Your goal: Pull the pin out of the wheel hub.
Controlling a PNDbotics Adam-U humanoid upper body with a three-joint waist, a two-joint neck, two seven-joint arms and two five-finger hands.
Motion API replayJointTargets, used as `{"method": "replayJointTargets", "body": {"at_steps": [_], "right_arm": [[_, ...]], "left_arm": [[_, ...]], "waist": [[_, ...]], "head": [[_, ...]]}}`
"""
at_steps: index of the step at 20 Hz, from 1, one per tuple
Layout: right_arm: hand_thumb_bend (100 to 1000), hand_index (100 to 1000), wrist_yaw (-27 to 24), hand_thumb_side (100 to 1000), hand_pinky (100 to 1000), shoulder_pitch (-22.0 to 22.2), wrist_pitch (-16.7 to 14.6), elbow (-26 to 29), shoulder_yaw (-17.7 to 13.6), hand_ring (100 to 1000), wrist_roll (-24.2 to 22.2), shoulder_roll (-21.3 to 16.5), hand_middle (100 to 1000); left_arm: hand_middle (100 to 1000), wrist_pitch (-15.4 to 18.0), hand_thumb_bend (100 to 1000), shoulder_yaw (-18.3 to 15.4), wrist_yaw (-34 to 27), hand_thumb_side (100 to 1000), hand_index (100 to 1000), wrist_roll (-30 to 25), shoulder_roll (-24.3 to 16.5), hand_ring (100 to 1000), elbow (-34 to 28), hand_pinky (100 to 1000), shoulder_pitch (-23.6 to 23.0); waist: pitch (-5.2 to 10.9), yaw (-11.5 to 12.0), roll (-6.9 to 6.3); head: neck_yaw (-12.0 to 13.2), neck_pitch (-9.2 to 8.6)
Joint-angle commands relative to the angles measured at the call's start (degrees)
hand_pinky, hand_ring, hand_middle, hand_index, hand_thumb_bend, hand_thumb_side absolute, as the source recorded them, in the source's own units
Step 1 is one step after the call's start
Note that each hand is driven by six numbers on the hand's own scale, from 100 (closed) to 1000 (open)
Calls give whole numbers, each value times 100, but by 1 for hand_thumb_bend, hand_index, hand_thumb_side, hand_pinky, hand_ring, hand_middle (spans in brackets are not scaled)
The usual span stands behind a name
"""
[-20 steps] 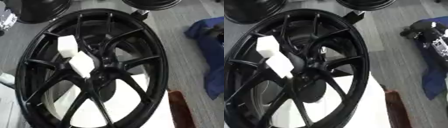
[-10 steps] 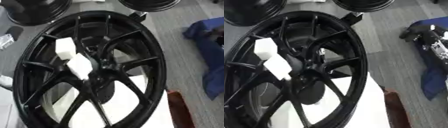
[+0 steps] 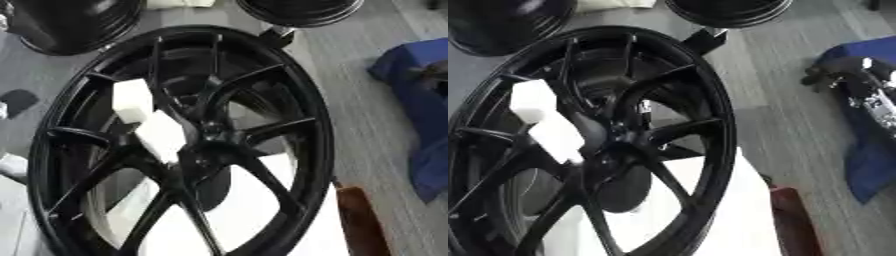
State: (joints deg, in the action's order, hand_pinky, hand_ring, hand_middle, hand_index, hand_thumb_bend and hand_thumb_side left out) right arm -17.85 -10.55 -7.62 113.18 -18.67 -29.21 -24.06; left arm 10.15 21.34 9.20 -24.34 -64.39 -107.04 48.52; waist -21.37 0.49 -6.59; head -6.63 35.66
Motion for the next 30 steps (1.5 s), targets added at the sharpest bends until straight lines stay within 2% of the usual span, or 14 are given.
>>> {"method": "replayJointTargets", "body": {"at_steps": [1,8,13,14,17,19,22,30], "right_arm": [[100,732,42,636,945,-21,-5,141,-5,740,-29,-179,545],[100,732,66,639,946,-9,9,141,14,740,-60,-174,545],[100,732,85,643,946,-30,22,141,26,740,-85,-157,545],[100,732,92,644,946,-34,23,141,29,740,-93,-152,545],[100,732,116,648,946,-44,24,141,31,740,-105,-132,544],[100,732,138,651,946,-51,25,141,40,740,-118,-121,544],[100,732,159,653,947,-72,21,141,60,740,-143,-104,544],[100,732,210,657,947,-96,11,141,93,739,-193,-57,542]], "left_arm": [[720,-266,330,67,-292,572,841,-300,-56,805,-96,821,269],[758,-938,387,441,-306,607,866,-973,337,830,-103,838,946],[763,-1430,451,584,-281,630,873,-1466,546,838,-11,844,1178],[761,-1559,489,598,-284,665,872,-1572,583,838,-5,844,1213],[754,-2238,534,609,-333,676,861,-1852,667,835,-235,842,1327],[753,-2543,552,625,-300,678,859,-1884,703,835,-340,843,1369],[753,-2814,580,676,-130,674,858,-1835,757,838,-375,850,1407],[757,-3138,578,832,333,664,877,-1599,1005,841,-115,849,1446]], "waist": [[144,11,15],[153,6,16],[120,-23,22],[112,-29,23],[76,-48,29],[48,-65,31],[15,-92,33],[-42,-141,69]], "head": [[-17,-38],[-30,12],[-36,43],[-34,47],[-23,60],[-6,69],[38,71],[118,35]]}}
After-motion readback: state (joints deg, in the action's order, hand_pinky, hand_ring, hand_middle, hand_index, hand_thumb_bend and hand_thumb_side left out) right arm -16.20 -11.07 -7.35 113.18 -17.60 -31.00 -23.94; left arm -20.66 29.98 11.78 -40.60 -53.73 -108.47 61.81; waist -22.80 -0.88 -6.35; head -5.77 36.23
